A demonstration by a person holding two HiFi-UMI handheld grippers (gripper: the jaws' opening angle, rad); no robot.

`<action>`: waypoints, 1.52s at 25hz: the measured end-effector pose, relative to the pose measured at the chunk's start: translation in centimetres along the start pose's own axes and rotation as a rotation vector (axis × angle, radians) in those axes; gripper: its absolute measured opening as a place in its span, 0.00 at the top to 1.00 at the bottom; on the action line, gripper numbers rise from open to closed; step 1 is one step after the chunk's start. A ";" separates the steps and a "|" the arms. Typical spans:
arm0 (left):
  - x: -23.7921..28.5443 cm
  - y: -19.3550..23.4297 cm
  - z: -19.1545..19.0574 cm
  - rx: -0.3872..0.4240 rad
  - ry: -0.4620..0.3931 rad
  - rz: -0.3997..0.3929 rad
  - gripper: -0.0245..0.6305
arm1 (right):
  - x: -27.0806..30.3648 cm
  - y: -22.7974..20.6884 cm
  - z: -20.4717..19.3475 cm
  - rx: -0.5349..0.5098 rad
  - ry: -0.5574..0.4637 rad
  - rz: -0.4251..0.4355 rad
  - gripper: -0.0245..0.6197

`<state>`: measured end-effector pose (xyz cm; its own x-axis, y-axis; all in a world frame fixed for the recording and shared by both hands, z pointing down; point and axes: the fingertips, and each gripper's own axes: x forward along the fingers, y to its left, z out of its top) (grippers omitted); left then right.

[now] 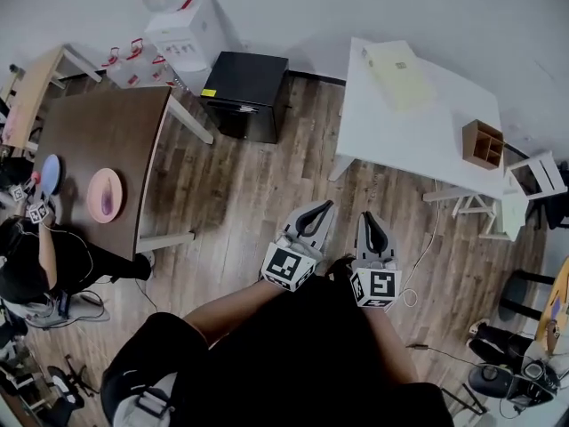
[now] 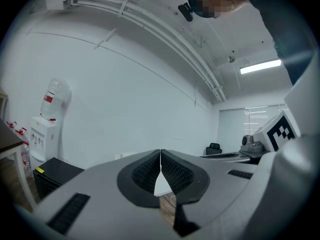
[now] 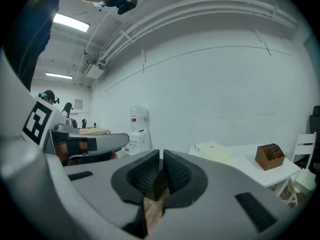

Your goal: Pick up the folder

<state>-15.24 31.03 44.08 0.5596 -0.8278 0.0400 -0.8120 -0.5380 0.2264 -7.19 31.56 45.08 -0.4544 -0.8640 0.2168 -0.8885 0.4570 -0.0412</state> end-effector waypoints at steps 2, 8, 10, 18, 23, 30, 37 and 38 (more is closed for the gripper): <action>0.1 0.1 -0.5 0.000 0.007 -0.010 0.94 | 0.1 -0.3 0.0 -0.009 0.004 -0.006 0.90; 0.1 1.2 -2.0 -0.018 0.019 0.001 0.94 | 2.0 0.1 -0.6 -0.003 0.010 -0.001 0.90; 0.1 1.5 -2.0 -0.015 0.018 0.013 0.94 | 2.7 0.5 -0.7 -0.006 0.007 0.020 0.90; 1.8 4.4 -1.6 0.030 0.037 0.058 0.94 | 6.3 -0.4 -0.7 0.026 -0.016 0.059 0.90; 5.9 5.3 -1.6 0.066 0.078 0.029 0.94 | 9.3 -3.9 0.1 0.067 -0.038 0.022 0.90; 15.3 5.9 -1.8 0.076 0.129 -0.069 0.94 | 14.1 -11.6 1.2 0.113 -0.048 -0.053 0.90; 25.4 7.8 -1.5 0.011 0.144 -0.093 0.94 | 18.3 -20.2 2.9 0.119 -0.037 -0.123 0.90; 26.7 8.0 -1.6 0.006 0.148 -0.091 0.94 | 18.9 -21.4 3.0 0.124 -0.033 -0.130 0.90</action>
<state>-6.56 4.87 48.51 0.6487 -0.7434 0.1629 -0.7577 -0.6109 0.2297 3.07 4.81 47.12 -0.3351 -0.9215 0.1962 -0.9401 0.3131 -0.1349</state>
